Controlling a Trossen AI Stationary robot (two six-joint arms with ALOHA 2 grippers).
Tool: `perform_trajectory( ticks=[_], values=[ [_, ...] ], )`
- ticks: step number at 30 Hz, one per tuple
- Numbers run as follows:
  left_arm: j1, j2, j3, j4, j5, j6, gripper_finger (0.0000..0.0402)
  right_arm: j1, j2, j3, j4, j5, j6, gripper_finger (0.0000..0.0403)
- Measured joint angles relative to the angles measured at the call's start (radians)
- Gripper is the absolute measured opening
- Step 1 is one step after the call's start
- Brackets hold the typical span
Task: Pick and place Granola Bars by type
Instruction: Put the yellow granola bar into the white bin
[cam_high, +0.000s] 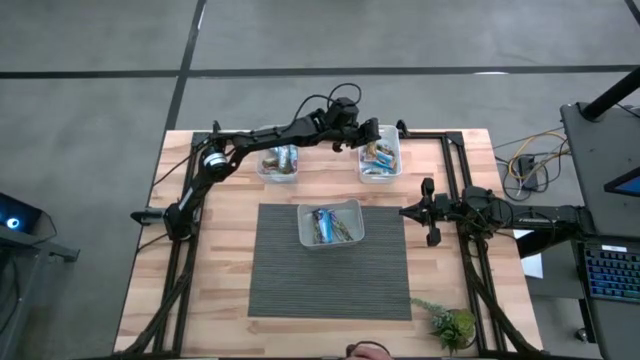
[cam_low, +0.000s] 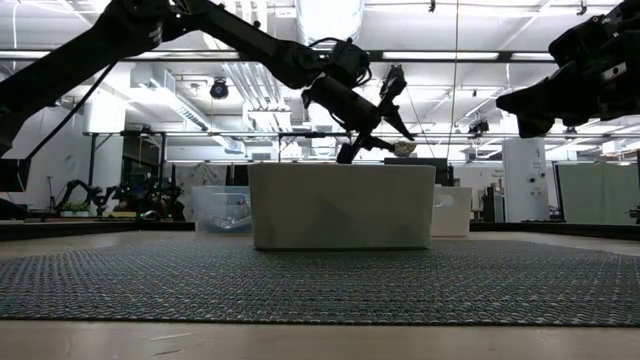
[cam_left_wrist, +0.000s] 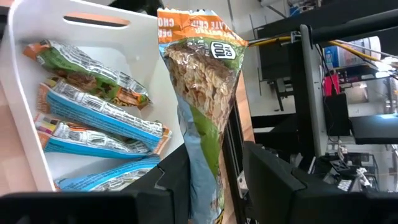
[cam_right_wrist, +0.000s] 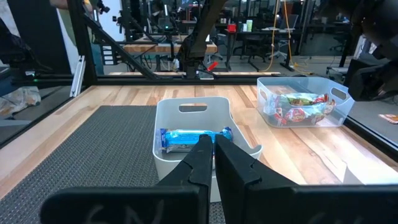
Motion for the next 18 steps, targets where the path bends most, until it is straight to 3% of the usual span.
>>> perform_trajectory(
  ticks=[10,18],
  values=[
    [-0.008,0.011,0.036,-0.007,-0.02,0.003,0.0118,0.0,0.0,0.0,0.0,0.0,0.0,0.0009],
    [-0.013,0.109,0.202,-0.109,-0.005,0.017,0.0118,0.0,0.0,0.0,0.0,0.0,0.0,0.0009]
  ],
)
